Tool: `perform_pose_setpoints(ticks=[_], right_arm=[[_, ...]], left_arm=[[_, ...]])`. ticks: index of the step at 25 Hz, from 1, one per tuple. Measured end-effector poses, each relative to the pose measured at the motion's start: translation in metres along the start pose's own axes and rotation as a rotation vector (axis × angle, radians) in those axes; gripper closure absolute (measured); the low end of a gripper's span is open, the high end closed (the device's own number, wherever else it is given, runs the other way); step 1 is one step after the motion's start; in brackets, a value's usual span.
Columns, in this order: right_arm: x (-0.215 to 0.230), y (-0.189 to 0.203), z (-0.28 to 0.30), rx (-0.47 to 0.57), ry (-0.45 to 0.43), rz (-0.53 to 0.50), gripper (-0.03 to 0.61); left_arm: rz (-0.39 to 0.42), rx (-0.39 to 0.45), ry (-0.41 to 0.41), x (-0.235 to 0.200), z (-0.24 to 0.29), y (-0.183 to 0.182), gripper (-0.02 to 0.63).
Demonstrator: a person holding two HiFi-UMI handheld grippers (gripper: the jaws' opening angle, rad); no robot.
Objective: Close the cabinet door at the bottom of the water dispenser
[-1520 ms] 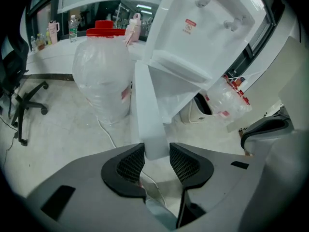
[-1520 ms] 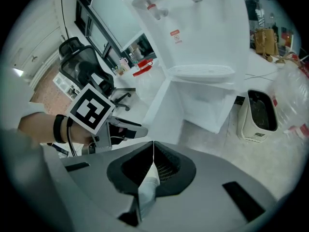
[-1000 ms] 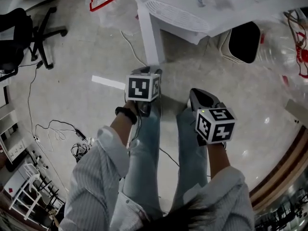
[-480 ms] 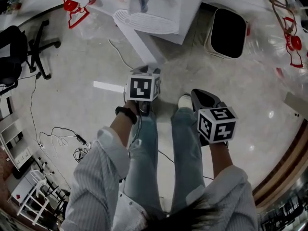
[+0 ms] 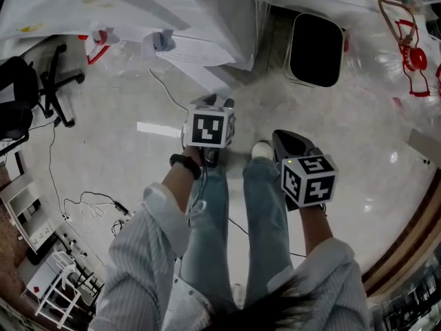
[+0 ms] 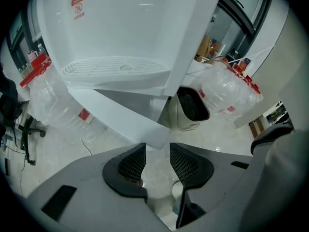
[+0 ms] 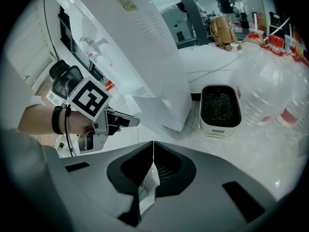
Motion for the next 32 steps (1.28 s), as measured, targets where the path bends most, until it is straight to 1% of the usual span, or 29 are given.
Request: perform_pose_setpoints(ticks=[3,5,7,11,16,20,27,32], right_arm=[[0.005,-0.005,0.001,0.009,0.001,0.018,0.563],[0.007,-0.006,0.001,0.01,-0.001,0.025,0.563],[0.011,-0.006,0.001,0.009,-0.003,0.029,0.563],[0.02,-0.002,-0.002,0.002,0.001,0.047,0.563],[0.032,0.004,-0.003,-0.014,0.008,0.058,0.563],[0.04,0.003,-0.004,-0.02,0.014,0.065,0.564],[0.044,-0.002,-0.001,-0.02,0.018,0.067,0.564],[0.046,-0.001,0.001,-0.023,0.022,0.075,0.564]], left_arm=[[-0.005,0.032,0.007,0.005,0.004,-0.011,0.451],[0.005,0.055,0.011,0.008,0.007,-0.018,0.451],[0.018,0.06,0.005,0.01,0.01,-0.024,0.451],[0.0,0.072,0.002,0.015,0.012,-0.035,0.451],[-0.004,0.088,-0.005,0.02,0.018,-0.047,0.452],[-0.024,0.086,-0.013,0.023,0.02,-0.049,0.454],[-0.05,0.048,0.005,0.019,0.031,-0.051,0.454],[-0.03,0.043,-0.03,0.019,0.032,-0.051,0.483]])
Point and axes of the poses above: the fingertips, and each gripper's own axes: z forward along the fingers, x to its right, y out of its underside, the point moved 9 cm from there along -z, backward along the fingers, and after that the axes turned 4 degrees about y, right-handed, at the moved point
